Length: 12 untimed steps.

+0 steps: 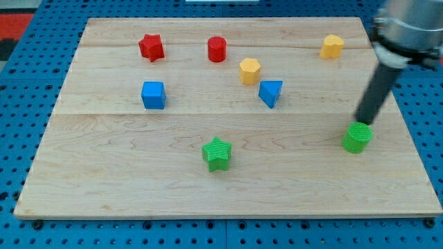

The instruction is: Slide the green circle diagonally to the green star

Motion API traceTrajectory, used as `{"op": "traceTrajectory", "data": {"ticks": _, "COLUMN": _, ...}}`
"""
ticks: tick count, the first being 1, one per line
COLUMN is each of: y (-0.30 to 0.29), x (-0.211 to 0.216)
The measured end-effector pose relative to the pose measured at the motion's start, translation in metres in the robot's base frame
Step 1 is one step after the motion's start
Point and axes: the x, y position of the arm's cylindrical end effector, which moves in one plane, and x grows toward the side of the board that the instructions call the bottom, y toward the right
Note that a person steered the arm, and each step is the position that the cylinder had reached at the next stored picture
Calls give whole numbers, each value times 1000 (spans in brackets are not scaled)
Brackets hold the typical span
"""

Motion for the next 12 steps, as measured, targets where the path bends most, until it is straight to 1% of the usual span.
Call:
{"op": "traceTrajectory", "data": {"ticks": 1, "y": 21, "x": 18}}
{"op": "traceTrajectory", "data": {"ticks": 2, "y": 14, "x": 62}}
{"op": "traceTrajectory", "data": {"ticks": 3, "y": -36, "x": 54}}
{"op": "traceTrajectory", "data": {"ticks": 4, "y": -94, "x": 29}}
{"op": "traceTrajectory", "data": {"ticks": 5, "y": -92, "x": 24}}
{"op": "traceTrajectory", "data": {"ticks": 6, "y": -68, "x": 18}}
{"op": "traceTrajectory", "data": {"ticks": 7, "y": -95, "x": 13}}
{"op": "traceTrajectory", "data": {"ticks": 8, "y": -137, "x": 13}}
{"op": "traceTrajectory", "data": {"ticks": 9, "y": -149, "x": 14}}
{"op": "traceTrajectory", "data": {"ticks": 10, "y": -113, "x": 3}}
{"op": "traceTrajectory", "data": {"ticks": 11, "y": -126, "x": -13}}
{"op": "traceTrajectory", "data": {"ticks": 12, "y": -166, "x": -13}}
